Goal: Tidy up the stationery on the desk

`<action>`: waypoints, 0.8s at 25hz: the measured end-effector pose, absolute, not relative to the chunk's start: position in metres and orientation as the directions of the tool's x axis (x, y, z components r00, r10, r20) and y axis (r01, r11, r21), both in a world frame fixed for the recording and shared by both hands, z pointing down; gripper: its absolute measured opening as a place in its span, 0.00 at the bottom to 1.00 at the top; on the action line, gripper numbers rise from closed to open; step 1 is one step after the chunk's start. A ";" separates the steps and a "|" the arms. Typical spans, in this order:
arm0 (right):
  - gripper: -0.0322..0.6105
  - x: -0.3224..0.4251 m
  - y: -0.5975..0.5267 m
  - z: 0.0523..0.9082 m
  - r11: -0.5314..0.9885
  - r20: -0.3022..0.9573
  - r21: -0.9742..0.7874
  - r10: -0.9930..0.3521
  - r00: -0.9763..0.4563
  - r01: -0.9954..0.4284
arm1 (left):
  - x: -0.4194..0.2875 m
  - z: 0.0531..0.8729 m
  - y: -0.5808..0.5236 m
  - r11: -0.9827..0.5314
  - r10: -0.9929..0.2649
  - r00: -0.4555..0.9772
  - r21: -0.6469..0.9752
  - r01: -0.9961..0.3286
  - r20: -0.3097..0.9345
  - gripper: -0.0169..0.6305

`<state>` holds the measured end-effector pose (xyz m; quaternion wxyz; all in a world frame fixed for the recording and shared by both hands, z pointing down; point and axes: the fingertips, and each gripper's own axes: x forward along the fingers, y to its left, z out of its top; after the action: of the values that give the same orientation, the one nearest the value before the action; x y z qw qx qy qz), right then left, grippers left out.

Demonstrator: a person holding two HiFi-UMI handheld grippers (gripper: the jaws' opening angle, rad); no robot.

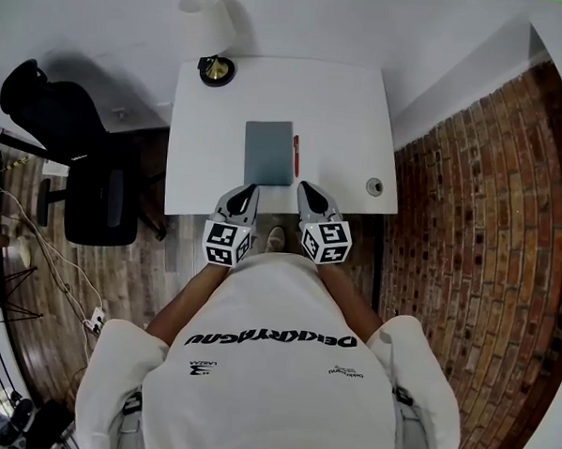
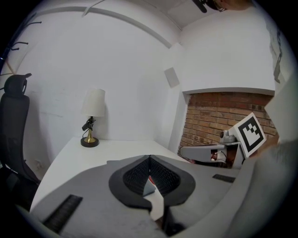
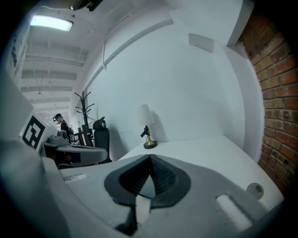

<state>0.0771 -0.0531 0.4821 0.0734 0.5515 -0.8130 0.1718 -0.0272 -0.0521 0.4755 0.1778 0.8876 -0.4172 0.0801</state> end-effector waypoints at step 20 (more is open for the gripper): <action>0.03 0.079 -0.039 0.480 0.321 0.299 -0.182 -0.883 -0.363 -0.930 | -0.031 0.474 -0.039 -0.608 -0.712 0.649 0.228 -0.761 0.268 0.02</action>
<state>0.0789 -0.0386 0.4796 0.0722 0.5598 -0.8094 0.1623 -0.0310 -0.0392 0.4735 0.1624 0.8934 -0.4121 0.0750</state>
